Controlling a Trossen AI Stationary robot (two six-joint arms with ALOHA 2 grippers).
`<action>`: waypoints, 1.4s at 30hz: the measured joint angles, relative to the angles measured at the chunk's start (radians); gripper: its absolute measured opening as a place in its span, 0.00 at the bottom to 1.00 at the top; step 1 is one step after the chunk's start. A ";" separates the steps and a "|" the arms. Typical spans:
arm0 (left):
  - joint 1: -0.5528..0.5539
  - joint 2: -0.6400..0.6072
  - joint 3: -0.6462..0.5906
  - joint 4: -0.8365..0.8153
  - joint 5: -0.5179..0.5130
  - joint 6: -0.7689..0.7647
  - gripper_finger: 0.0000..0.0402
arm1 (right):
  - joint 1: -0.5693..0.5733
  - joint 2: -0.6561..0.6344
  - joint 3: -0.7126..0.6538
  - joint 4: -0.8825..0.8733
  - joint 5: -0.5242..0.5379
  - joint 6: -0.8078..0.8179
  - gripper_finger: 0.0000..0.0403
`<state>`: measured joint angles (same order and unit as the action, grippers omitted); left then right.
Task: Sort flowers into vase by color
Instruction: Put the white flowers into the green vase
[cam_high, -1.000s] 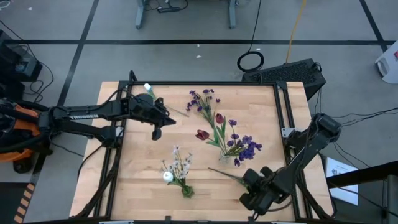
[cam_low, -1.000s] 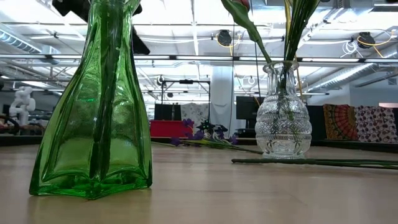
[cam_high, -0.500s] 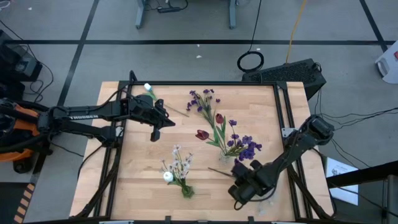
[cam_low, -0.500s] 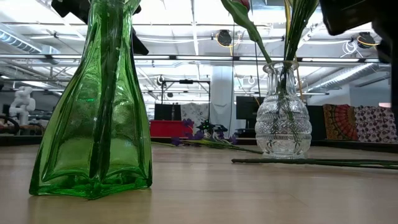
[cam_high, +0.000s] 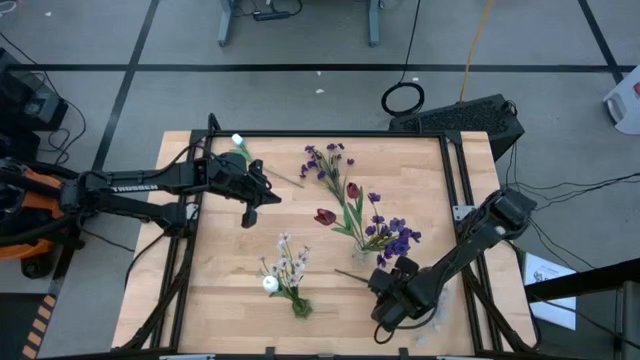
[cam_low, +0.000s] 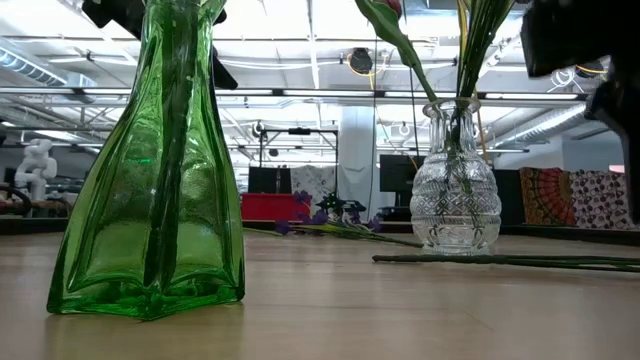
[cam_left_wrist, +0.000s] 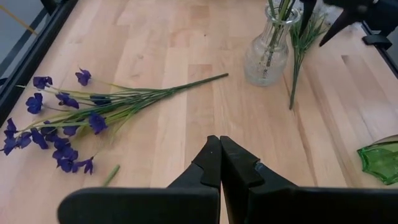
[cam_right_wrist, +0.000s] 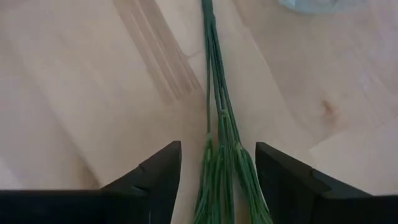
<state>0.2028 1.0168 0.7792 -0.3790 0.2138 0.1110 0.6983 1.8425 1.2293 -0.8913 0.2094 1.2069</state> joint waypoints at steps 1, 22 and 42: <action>0.000 0.000 0.000 0.000 0.000 0.000 0.00 | 0.000 0.015 0.000 0.001 0.000 -0.001 0.49; 0.000 0.000 0.000 0.005 0.000 -0.080 0.00 | 0.010 0.099 0.000 -0.119 -0.156 -0.626 0.05; -0.002 0.000 0.000 0.003 -0.042 -0.161 0.00 | 0.106 0.098 -0.003 -0.374 0.185 -1.658 0.02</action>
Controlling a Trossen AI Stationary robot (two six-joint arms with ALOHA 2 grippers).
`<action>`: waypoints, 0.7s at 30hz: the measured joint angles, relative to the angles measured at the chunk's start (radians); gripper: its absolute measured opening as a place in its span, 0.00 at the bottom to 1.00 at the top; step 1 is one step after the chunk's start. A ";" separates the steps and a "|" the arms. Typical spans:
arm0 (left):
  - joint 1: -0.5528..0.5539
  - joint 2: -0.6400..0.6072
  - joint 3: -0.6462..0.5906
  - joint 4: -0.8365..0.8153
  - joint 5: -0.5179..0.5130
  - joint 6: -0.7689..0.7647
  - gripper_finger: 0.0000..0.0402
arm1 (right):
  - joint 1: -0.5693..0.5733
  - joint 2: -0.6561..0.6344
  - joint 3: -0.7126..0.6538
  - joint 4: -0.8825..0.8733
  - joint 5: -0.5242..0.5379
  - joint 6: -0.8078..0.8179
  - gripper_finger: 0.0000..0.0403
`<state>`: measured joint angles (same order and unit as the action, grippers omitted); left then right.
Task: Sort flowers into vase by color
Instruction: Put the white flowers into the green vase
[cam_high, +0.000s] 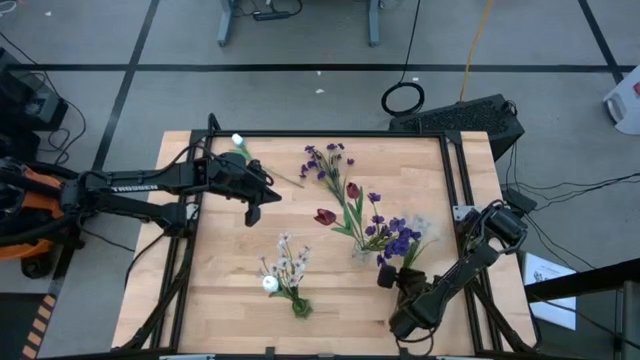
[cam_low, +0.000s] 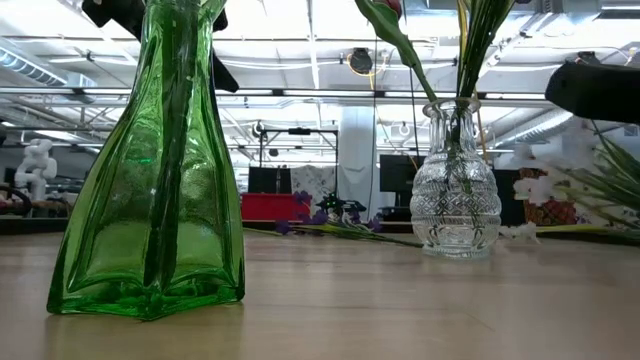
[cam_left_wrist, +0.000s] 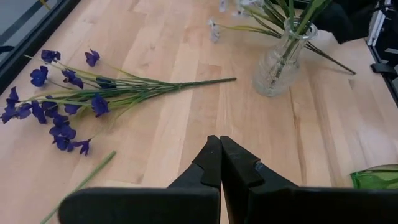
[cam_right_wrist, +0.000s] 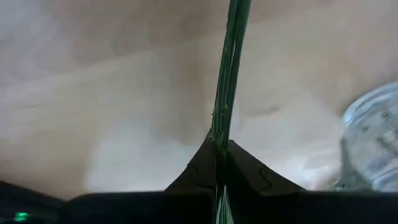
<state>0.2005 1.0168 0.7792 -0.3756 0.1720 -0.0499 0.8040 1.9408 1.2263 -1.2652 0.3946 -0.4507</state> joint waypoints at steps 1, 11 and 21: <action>0.000 0.000 0.000 0.000 0.000 -0.013 0.00 | 0.002 0.000 0.000 0.013 -0.001 -0.005 0.02; 0.000 0.000 0.000 0.000 -0.019 -0.095 0.00 | 0.003 -0.002 0.001 0.137 -0.034 0.150 0.20; 0.000 0.000 0.000 0.000 -0.031 -0.092 0.00 | 0.003 -0.002 0.006 0.040 -0.032 0.292 0.33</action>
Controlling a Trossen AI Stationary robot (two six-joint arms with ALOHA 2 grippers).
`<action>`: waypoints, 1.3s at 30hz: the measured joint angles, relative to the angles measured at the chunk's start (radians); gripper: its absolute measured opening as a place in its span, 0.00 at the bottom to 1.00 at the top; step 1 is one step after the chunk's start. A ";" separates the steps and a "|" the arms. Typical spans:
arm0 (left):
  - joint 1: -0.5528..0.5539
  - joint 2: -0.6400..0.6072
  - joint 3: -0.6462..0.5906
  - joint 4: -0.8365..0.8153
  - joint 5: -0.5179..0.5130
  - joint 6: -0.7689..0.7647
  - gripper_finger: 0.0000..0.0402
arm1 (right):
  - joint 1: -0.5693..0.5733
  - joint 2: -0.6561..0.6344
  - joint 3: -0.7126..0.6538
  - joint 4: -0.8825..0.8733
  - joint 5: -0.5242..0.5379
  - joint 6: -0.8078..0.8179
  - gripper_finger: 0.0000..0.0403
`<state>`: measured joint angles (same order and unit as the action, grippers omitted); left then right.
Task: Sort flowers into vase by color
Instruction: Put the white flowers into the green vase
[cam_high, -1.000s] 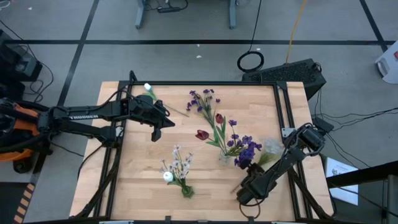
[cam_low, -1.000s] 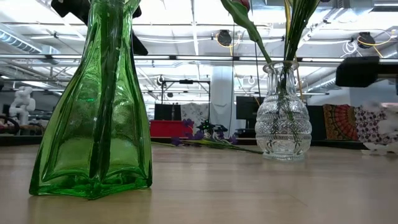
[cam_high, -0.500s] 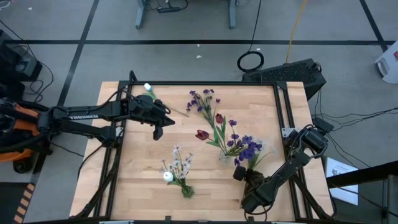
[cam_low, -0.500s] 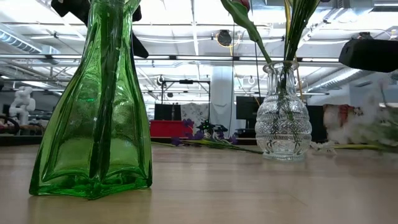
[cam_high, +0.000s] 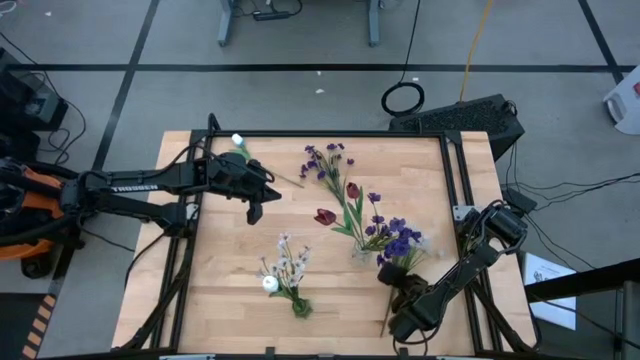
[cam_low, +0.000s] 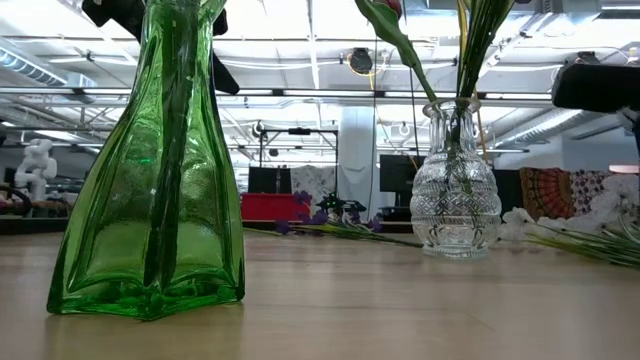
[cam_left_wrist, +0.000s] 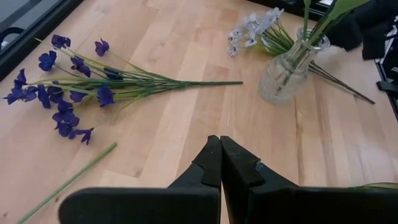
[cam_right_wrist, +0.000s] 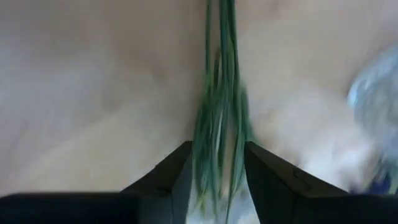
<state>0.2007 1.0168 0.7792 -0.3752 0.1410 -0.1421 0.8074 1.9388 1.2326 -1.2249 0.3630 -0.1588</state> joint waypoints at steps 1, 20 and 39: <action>0.000 0.000 0.000 0.000 0.000 0.000 0.00 | 0.000 0.000 0.004 -0.031 0.000 0.060 0.34; 0.000 0.000 0.000 -0.001 0.000 0.027 0.00 | 0.032 -0.002 0.257 -0.115 -0.188 2.083 0.22; 0.000 0.000 0.000 -0.004 0.000 0.132 0.00 | -0.066 0.027 0.244 0.021 -0.282 2.406 0.29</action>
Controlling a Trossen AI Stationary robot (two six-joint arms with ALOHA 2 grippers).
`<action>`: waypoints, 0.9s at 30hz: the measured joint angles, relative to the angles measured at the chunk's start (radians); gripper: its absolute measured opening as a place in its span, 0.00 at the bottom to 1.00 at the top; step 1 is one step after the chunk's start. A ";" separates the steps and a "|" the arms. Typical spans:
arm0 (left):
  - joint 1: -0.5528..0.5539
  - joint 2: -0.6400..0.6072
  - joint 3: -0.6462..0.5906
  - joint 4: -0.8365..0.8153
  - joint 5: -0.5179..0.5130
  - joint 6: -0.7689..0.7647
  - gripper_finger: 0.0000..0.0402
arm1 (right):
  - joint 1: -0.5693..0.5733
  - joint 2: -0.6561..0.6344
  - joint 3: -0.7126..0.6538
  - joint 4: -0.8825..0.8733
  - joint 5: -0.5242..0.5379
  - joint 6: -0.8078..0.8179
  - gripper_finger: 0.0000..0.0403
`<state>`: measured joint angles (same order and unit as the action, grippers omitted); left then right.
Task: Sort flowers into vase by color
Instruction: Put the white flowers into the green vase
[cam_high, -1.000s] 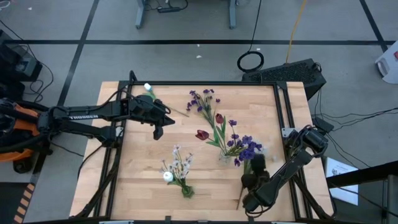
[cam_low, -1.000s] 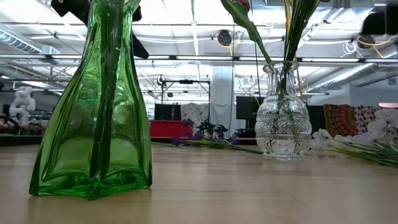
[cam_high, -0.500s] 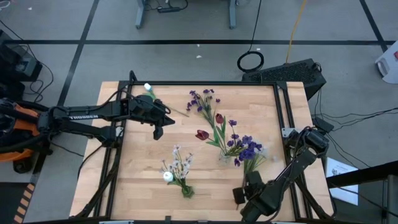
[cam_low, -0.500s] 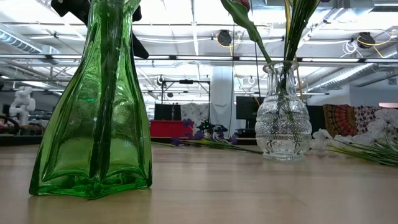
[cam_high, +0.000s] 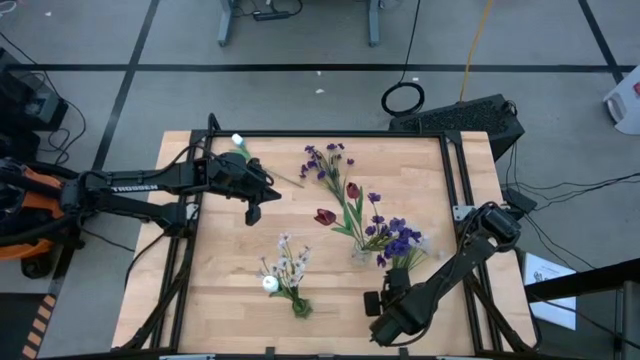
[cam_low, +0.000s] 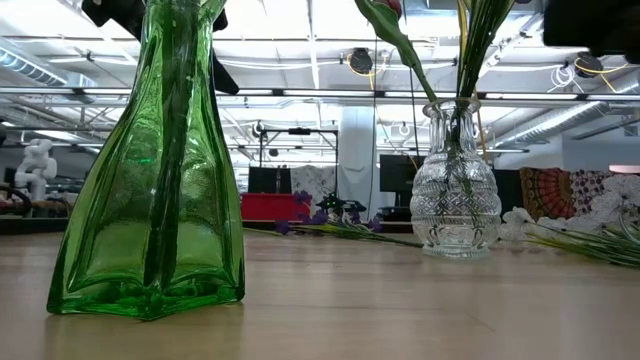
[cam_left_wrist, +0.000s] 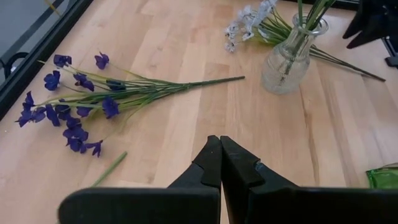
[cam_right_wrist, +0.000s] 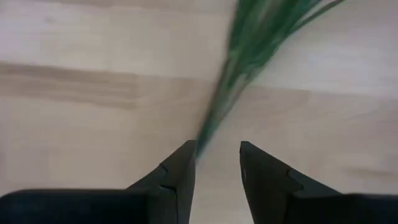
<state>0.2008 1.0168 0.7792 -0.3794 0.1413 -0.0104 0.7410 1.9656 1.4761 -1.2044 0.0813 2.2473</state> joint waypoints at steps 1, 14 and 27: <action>0.000 0.000 0.000 -0.001 0.000 0.000 0.00 | 0.001 0.000 0.000 -0.017 0.001 0.001 0.29; 0.000 0.000 0.000 -0.005 0.000 -0.007 0.00 | 0.002 0.000 -0.153 0.192 0.043 0.004 0.29; 0.000 0.000 0.000 -0.003 0.000 -0.010 0.00 | -0.006 -0.010 -0.286 0.380 0.054 -0.067 0.07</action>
<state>0.2006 1.0169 0.7792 -0.3828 0.1417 -0.0208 0.7353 1.9554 1.1899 -0.8243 0.1351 2.1805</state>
